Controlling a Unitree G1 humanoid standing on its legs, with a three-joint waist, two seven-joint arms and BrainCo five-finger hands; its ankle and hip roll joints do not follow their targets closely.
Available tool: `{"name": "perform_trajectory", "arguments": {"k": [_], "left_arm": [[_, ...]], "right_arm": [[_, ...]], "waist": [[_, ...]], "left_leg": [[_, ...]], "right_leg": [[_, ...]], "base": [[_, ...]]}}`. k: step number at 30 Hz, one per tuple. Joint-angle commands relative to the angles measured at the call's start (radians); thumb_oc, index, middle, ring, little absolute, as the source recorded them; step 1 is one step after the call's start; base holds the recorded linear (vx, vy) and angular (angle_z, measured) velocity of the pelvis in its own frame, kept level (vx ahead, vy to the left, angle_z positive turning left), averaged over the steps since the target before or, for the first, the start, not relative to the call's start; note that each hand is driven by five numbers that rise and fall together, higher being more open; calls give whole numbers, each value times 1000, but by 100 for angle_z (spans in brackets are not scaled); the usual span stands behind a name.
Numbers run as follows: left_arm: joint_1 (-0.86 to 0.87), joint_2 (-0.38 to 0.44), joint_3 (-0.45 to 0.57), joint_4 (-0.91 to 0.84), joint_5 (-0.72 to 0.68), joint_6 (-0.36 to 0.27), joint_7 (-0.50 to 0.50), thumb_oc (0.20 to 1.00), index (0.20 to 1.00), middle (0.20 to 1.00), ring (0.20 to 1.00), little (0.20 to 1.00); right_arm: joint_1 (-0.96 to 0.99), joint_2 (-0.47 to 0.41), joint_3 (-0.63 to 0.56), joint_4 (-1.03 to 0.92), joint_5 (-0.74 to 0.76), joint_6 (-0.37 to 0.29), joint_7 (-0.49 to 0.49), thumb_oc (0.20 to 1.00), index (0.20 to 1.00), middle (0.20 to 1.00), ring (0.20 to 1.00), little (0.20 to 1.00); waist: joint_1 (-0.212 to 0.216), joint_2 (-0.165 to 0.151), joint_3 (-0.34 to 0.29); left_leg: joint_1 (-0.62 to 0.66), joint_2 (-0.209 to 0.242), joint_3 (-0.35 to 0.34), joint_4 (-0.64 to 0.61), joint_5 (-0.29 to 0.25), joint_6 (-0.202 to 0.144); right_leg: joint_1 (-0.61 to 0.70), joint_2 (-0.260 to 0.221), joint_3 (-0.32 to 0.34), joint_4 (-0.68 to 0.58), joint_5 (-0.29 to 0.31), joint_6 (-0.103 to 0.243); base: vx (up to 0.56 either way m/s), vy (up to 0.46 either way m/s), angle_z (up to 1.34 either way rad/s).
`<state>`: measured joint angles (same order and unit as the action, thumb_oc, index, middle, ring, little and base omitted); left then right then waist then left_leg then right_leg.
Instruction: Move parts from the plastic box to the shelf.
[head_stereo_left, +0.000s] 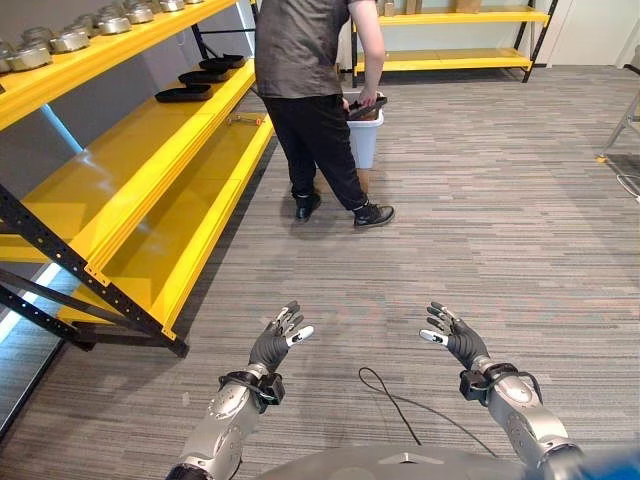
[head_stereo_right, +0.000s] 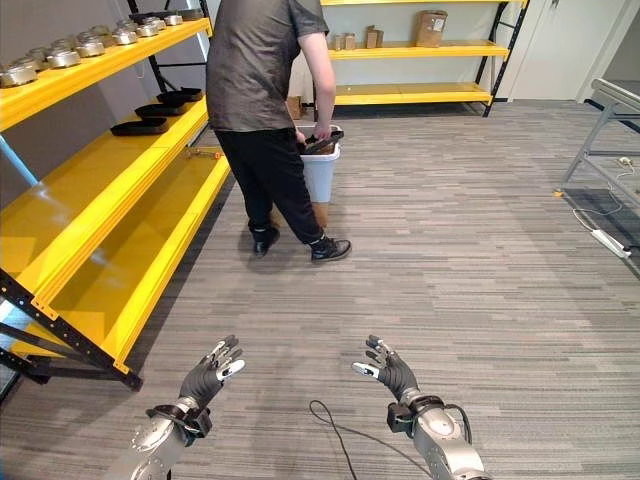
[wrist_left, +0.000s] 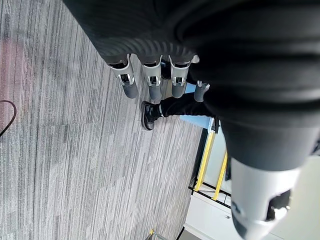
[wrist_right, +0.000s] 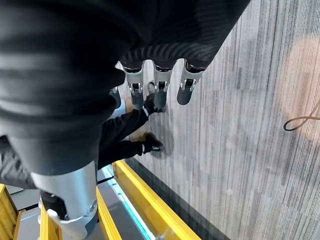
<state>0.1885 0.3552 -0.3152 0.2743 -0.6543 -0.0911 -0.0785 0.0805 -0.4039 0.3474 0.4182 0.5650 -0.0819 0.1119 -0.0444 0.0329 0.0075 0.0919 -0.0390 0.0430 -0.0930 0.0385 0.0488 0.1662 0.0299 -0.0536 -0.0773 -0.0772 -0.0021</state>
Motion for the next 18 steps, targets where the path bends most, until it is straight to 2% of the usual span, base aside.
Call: {"name": "perform_trajectory", "arguments": {"k": [1, 18], "left_arm": [[-26, -11, 23, 9, 21, -40, -4, 1000, 1000, 1000, 1000, 1000], [-31, -9, 19, 25, 37, -38, -7, 1000, 1000, 1000, 1000, 1000]], "right_arm": [[-1, 0, 17, -32, 13, -32, 10, 1000, 1000, 1000, 1000, 1000], [2, 5, 31, -22, 12, -24, 23, 1000, 1000, 1000, 1000, 1000]], "waist": [[3, -35, -38], [4, -35, -37]], "left_leg": [[23, 69, -6, 6, -76, -51], [25, 69, -9, 6, -78, -51]], "right_leg": [[-47, -101, -21, -7, 74, 81], [-45, -100, -23, -6, 72, 81]], "base": [[0, 0, 0], [0, 0, 0]]}}
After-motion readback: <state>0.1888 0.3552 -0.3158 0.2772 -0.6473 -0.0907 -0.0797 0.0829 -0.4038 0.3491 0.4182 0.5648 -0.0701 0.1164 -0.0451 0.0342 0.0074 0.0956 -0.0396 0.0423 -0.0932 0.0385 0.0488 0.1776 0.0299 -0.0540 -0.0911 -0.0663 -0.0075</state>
